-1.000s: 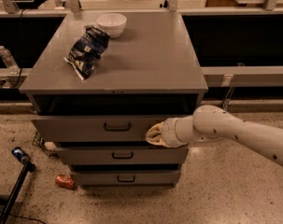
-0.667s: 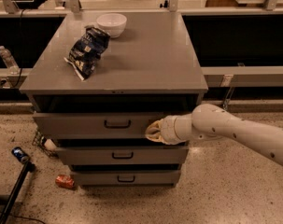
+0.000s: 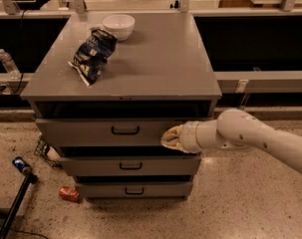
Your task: Close top drawer
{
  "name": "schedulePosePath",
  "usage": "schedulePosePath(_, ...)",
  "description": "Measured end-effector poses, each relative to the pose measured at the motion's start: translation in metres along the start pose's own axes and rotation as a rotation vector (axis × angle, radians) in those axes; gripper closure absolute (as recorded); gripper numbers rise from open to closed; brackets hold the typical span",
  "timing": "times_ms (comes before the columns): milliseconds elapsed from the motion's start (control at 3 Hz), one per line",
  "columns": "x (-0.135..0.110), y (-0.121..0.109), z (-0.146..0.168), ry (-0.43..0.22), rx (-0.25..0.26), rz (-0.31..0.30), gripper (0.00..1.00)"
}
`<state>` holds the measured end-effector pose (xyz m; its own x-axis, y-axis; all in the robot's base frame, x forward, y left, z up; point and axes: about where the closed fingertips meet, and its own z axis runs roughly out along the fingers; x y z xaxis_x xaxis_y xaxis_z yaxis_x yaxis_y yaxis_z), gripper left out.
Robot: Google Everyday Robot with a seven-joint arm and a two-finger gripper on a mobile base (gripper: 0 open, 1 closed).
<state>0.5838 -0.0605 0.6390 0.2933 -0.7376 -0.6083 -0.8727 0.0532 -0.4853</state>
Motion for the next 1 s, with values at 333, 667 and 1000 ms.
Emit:
schedulePosePath(333,-0.013,0.018,-0.031,-0.066,-0.049,0.107,1.00)
schedulePosePath(667,-0.025,0.027,-0.064,-0.149,-0.069,0.204,1.00)
schedulePosePath(1000,-0.027,0.030,-0.063,-0.154,-0.078,0.206,0.81)
